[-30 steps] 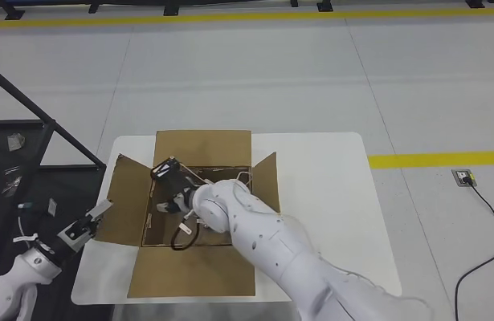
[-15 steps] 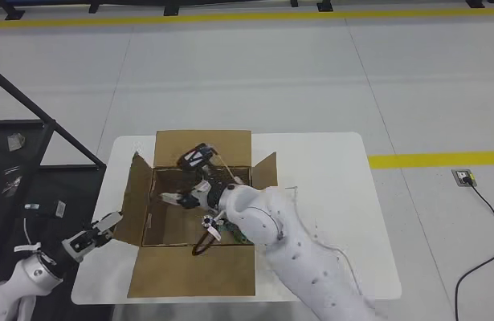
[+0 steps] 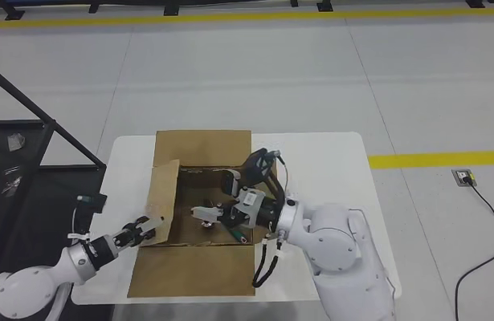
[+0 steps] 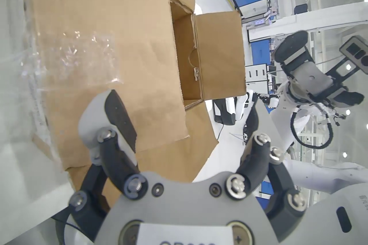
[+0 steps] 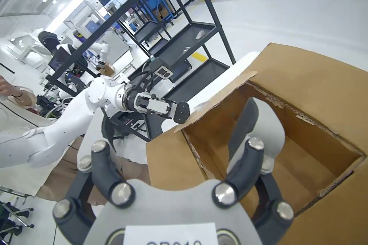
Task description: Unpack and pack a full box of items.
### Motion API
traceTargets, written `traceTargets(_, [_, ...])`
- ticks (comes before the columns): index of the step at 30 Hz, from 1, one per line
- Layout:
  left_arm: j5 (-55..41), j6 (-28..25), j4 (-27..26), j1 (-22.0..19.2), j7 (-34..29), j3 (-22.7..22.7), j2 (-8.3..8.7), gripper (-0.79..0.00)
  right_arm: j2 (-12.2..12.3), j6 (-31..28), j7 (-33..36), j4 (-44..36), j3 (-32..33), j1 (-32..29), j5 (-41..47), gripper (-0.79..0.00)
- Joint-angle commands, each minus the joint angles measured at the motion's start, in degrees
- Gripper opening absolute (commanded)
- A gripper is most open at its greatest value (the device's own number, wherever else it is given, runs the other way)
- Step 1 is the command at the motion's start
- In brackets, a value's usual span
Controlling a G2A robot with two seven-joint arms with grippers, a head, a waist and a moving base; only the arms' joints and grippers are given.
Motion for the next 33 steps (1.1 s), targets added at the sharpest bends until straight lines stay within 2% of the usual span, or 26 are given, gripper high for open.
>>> traceTargets(1, [1.03,0.26,-0.04,-0.57,0.30,1.08,-0.02,0.000,0.05,0.11,-0.64,-0.17,0.03,-0.37,0.02,0.000])
traceTargets(6, [1.63,0.55,-0.05,-1.15,0.88,2.07,-0.05,0.000,0.88,0.18,-4.06,-3.65,2.60,-3.51,-0.45,0.000])
traceTargets(9, [1.51,0.51,-0.14,-1.24,0.84,2.17,-0.04,0.000,1.48,2.74,-4.69,-6.16,5.90,-5.81,1.20,0.000])
traceTargets(11, [1.28,0.50,-0.28,-1.26,0.59,2.45,-0.04,0.000,1.98,5.36,-1.88,-7.10,8.54,-6.87,3.71,0.000])
traceTargets(16, [2.81,1.41,-0.52,-1.92,0.35,4.60,-0.09,0.000,3.56,11.42,10.31,-7.34,15.56,-7.73,9.97,0.000])
traceTargets(19, [4.20,2.36,-0.25,-2.82,0.57,6.02,-0.14,0.000,4.39,15.50,12.52,-6.76,19.08,-8.35,8.95,0.000])
traceTargets(21, [5.21,2.97,-0.03,-3.51,0.56,7.03,-0.17,0.000,4.67,16.84,14.13,-5.19,19.42,-8.40,11.48,0.000])
traceTargets(27, [7.98,5.26,0.98,-5.87,1.17,9.90,-0.32,0.000,5.41,14.90,18.48,2.49,17.03,-5.36,16.72,0.000])
traceTargets(33, [9.30,6.44,1.43,-6.78,2.50,11.49,-0.49,0.000,5.41,6.65,20.72,7.80,11.35,-0.72,27.57,0.000])
